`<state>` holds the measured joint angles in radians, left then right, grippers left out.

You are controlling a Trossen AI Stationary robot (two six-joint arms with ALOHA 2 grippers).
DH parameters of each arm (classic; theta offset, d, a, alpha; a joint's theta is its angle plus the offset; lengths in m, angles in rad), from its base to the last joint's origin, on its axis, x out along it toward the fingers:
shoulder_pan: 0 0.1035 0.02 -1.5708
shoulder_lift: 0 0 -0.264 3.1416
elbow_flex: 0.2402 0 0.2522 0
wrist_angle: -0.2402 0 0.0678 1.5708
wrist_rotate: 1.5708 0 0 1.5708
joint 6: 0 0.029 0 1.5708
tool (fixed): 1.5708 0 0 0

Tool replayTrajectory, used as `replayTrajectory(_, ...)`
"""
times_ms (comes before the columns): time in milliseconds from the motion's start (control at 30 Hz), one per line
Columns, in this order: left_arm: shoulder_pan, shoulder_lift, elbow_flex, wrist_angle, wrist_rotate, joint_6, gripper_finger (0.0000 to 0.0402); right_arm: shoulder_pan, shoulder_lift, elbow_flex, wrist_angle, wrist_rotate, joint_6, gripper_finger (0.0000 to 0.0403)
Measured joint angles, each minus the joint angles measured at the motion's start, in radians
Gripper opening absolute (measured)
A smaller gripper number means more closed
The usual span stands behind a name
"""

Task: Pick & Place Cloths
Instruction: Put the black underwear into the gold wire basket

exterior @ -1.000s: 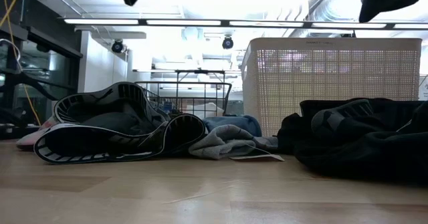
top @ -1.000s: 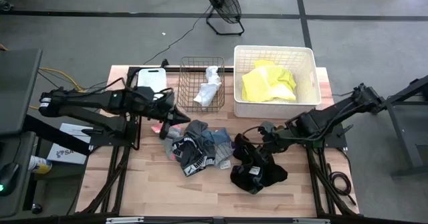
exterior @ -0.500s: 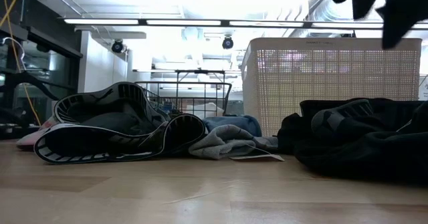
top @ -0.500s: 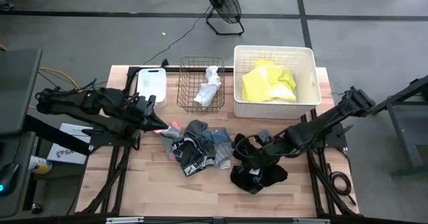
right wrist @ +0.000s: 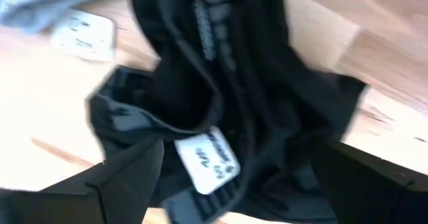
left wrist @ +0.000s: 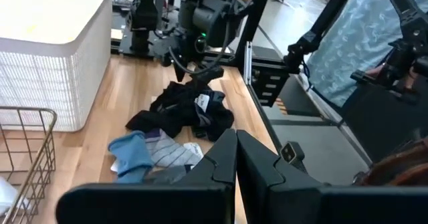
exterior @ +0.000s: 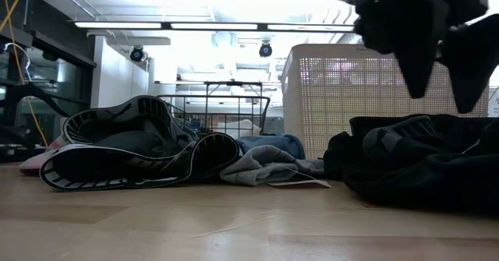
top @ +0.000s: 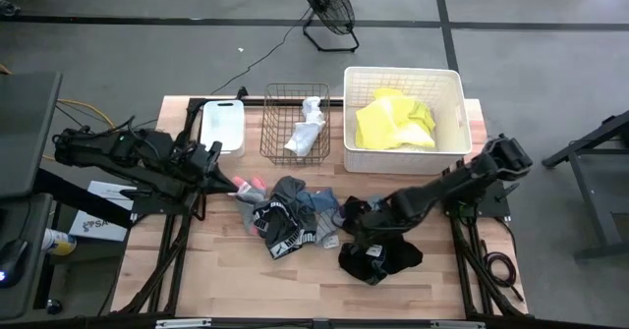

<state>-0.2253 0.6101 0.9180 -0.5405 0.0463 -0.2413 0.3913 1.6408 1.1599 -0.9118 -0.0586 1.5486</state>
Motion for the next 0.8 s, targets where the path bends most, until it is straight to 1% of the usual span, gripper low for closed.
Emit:
replayTrajectory(100,0.0,-0.001,0.0,-0.013,0.0,-0.003,0.0007,-0.007,0.0,0.0,0.043,0.001,0.0,0.0366)
replayTrajectory(433,0.0,0.0,0.0,-0.017,0.004,-0.01,0.0007,-0.061,0.001,0.0,0.036,0.001,-0.004,0.0366)
replayTrajectory(600,0.0,0.0,0.0,-0.02,0.004,-0.011,0.0007,-0.067,0.003,0.0,0.018,0.052,0.003,0.0366)
replayTrajectory(800,0.0,0.001,0.0,-0.055,0.005,-0.026,0.0007,-0.067,0.062,0.0,-0.009,0.051,0.021,0.0366)
